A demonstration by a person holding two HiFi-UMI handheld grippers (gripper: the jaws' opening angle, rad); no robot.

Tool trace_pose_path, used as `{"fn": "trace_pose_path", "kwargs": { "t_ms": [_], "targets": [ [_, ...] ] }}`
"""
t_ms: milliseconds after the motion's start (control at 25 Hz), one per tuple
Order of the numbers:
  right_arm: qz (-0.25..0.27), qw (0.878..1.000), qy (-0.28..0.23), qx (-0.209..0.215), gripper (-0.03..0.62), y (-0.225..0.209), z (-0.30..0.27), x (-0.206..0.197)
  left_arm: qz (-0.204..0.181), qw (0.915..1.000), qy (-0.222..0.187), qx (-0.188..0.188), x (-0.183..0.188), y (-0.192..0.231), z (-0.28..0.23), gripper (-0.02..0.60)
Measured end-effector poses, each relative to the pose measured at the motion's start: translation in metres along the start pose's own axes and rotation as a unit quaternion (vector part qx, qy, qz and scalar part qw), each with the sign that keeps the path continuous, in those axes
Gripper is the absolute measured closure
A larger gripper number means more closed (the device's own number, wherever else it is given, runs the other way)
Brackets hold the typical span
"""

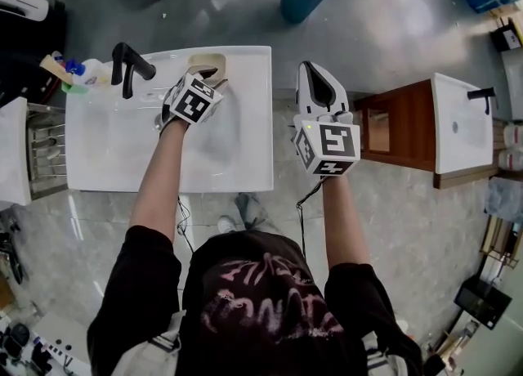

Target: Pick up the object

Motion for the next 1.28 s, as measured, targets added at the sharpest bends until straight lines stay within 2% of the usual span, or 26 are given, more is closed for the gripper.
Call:
{"fn": "trace_pose_path", "kwargs": {
  "t_ms": [240,400,840,1000,1280],
  "targets": [
    [0.0,1.0,0.007,-0.006,0.579,-0.007,0.0,-0.006,-0.002,0.9999,0.008,-0.011,-0.004,0.0,-0.011,0.434],
    [-0.002,1.0,0.009,-0.01,0.579,-0.012,0.001,-0.009,0.001,0.9998,0.017,-0.008,-0.005,0.002,-0.015,0.477],
    [-0.001,1.0,0.01,-0.011,0.579,-0.013,0.002,-0.008,-0.039,0.9977,0.053,-0.013,-0.001,-0.003,-0.018,0.518],
    [-0.002,1.0,0.009,-0.013,0.579,-0.014,0.005,-0.008,-0.068,0.9958,0.06,-0.012,-0.001,-0.003,-0.019,0.54],
    [-0.005,1.0,0.007,-0.01,0.579,-0.012,0.006,-0.008,-0.062,0.9968,0.05,-0.005,-0.003,-0.001,-0.012,0.549]
  ]
}}
Point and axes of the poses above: the fingertips, and each gripper's own axes: z backward along the fingers, y to its left, x out of its top, the point moved 5 cm from there along z, backward along the fingers, and after that the axes turned 10 degrees about x, right-handed, at the moved point
